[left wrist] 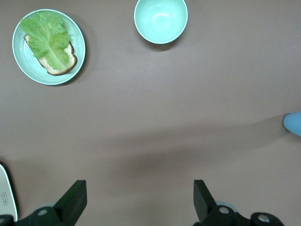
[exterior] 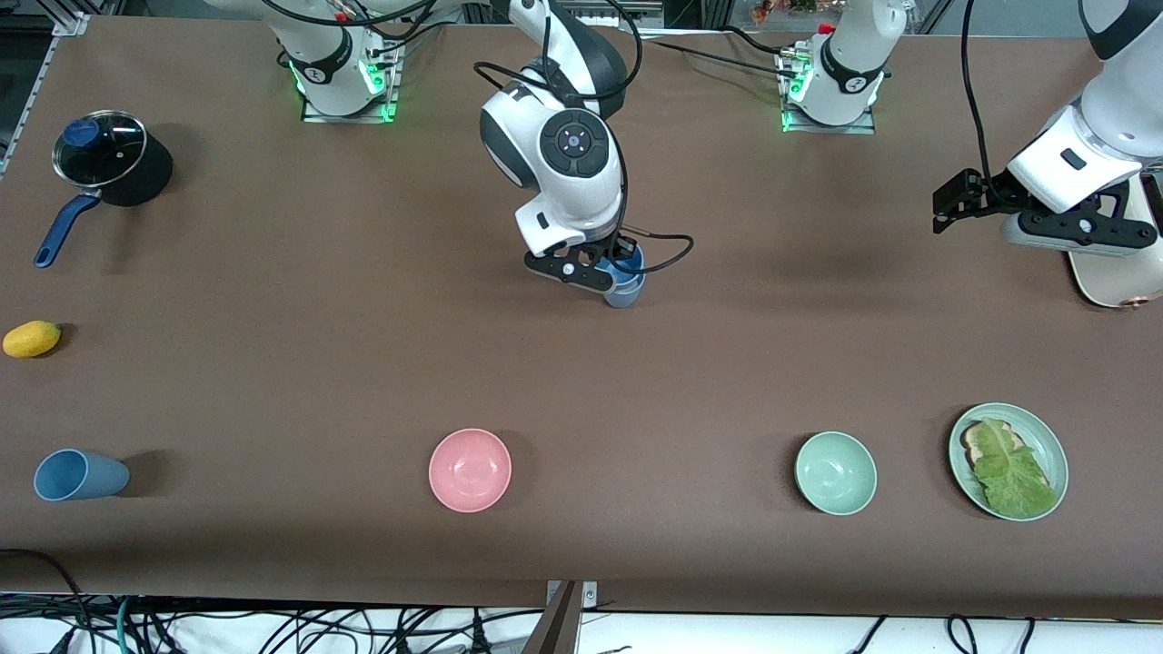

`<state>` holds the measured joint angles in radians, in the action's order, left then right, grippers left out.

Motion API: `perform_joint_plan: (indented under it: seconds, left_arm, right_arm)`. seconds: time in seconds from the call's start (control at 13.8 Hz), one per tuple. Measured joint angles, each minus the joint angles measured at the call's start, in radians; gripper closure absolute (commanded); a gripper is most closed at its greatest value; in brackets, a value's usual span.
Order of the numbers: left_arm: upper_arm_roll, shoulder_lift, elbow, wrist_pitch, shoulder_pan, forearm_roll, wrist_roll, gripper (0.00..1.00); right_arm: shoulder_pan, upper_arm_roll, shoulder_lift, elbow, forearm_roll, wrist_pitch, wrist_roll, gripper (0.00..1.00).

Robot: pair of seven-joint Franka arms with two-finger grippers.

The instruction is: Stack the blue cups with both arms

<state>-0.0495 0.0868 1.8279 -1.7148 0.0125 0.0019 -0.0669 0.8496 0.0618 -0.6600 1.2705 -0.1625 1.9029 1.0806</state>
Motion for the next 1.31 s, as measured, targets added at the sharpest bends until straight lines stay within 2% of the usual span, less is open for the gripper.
perform_joint_plan:
  seconds: [0.07, 0.15, 0.22, 0.36, 0.58, 0.87, 1.16, 1.31]
  left_arm:
    - [0.0, 0.0, 0.0, 0.0, 0.0, 0.0, 0.0, 0.0]
    - [0.0, 0.0, 0.0, 0.0, 0.0, 0.0, 0.0, 0.0]
    - [0.0, 0.0, 0.0, 0.0, 0.0, 0.0, 0.0, 0.0]
    - [0.0, 0.0, 0.0, 0.0, 0.0, 0.0, 0.0, 0.0]
    - [0.0, 0.0, 0.0, 0.001, 0.0, 0.0, 0.0, 0.0]
    - [0.0, 0.0, 0.0, 0.001, 0.0, 0.0, 0.0, 0.0]
    - [-0.001, 0.0, 0.0, 0.001, 0.0, 0.0, 0.0, 0.0]
    - [-0.001, 0.0, 0.0, 0.001, 0.0, 0.0, 0.0, 0.0]
  right_arm:
    - [0.0, 0.01, -0.001, 0.0, 0.0, 0.003, 0.0, 0.49]
    - [0.0, 0.019, -0.001, 0.0, 0.0, 0.004, 0.0, 0.32]
    - [0.0, 0.027, -0.001, 0.0, 0.0, 0.005, -0.001, 0.26]
    - [0.0, 0.038, -0.001, -0.003, 0.0, 0.008, -0.001, 0.0]
    - [0.001, 0.066, 0.006, -0.012, 0.004, 0.008, -0.014, 0.0]
    - [-0.026, 0.13, 0.071, 0.013, 0.022, -0.019, -0.193, 0.0]
    - [-0.184, 0.142, 0.198, 0.11, 0.03, -0.092, -0.495, 0.0]
    - [-0.264, 0.144, 0.253, 0.142, 0.069, -0.131, -0.614, 0.0]
